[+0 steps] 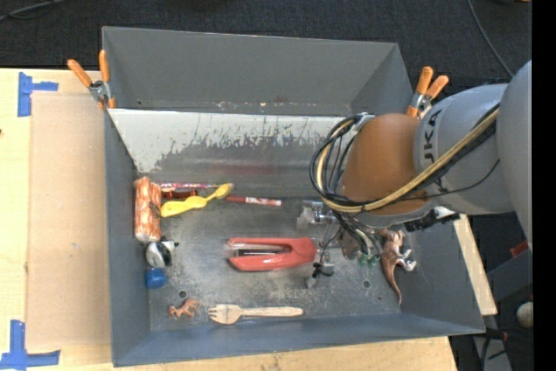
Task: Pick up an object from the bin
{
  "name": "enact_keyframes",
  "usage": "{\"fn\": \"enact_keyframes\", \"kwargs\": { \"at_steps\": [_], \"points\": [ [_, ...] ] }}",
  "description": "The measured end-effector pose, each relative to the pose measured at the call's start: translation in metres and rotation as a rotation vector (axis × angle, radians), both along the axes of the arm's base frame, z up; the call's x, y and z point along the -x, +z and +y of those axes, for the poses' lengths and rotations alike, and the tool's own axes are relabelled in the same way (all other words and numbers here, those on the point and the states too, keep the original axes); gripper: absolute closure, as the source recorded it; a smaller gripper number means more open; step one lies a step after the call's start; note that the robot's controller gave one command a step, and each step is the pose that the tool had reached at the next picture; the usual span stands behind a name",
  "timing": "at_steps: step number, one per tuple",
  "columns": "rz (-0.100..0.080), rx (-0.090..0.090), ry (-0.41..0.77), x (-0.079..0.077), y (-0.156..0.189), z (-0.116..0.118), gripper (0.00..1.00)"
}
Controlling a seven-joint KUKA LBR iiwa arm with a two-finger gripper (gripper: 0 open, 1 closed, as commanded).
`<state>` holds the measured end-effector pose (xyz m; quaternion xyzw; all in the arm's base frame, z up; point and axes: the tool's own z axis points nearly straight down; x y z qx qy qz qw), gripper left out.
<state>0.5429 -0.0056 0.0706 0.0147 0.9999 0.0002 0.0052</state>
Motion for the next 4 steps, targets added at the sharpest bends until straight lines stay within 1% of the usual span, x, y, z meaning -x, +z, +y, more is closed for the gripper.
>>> {"fn": "enact_keyframes", "kwargs": {
  "at_steps": [1, 2, 3, 4],
  "points": [
    [0.0, 0.0, -0.008, -0.024, -0.001, 0.035, 0.0],
    [-0.001, 0.0, -0.001, -0.028, 0.0, 0.047, 1.0],
    [-0.001, 0.0, 0.0, -0.028, 0.0, 0.047, 1.0],
    [0.008, 0.0, -0.005, -0.042, 0.055, 0.049, 1.0]
  ]
}}
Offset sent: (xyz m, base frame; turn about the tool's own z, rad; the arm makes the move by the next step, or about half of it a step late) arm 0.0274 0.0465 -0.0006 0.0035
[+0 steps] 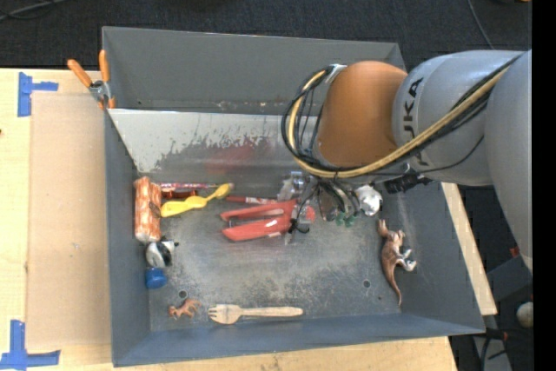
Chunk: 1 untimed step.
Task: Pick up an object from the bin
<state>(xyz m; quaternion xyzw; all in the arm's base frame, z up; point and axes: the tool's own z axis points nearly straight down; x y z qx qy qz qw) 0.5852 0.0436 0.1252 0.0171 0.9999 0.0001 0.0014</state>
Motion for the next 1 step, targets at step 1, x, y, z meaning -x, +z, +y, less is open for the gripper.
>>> {"fn": "enact_keyframes", "kwargs": {
  "at_steps": [1],
  "points": [
    [-0.003, 0.0, 0.012, 0.0134, 0.0568, -0.0039, 1.0]
  ]
}}
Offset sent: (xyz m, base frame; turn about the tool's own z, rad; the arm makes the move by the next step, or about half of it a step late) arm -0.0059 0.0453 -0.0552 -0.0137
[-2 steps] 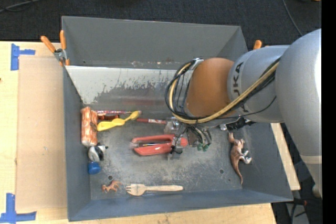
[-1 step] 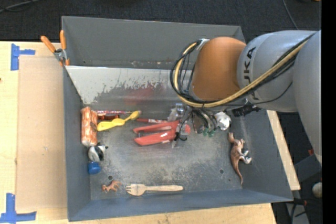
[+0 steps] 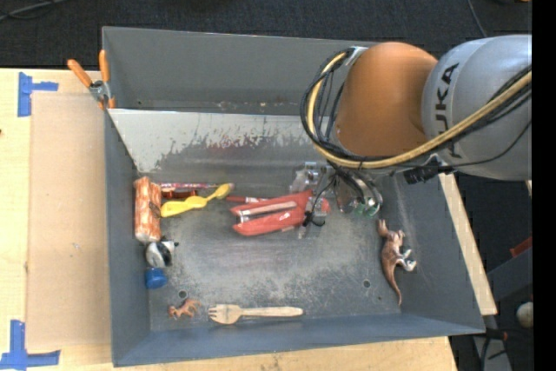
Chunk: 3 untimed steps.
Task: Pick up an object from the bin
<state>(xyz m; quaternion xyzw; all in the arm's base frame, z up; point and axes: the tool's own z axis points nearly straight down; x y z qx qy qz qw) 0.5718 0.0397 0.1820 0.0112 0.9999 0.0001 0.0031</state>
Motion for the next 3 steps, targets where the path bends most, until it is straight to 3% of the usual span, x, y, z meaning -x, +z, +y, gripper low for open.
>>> {"fn": "enact_keyframes", "kwargs": {
  "at_steps": [1, 2, 3],
  "points": [
    [-0.004, -0.001, 0.001, -0.005, -0.068, 0.029, 1.0],
    [0.004, 0.0, -0.002, -0.004, -0.028, 0.019, 1.0],
    [0.009, -0.001, 0.05, -0.007, 0.042, 0.037, 1.0]
  ]
}}
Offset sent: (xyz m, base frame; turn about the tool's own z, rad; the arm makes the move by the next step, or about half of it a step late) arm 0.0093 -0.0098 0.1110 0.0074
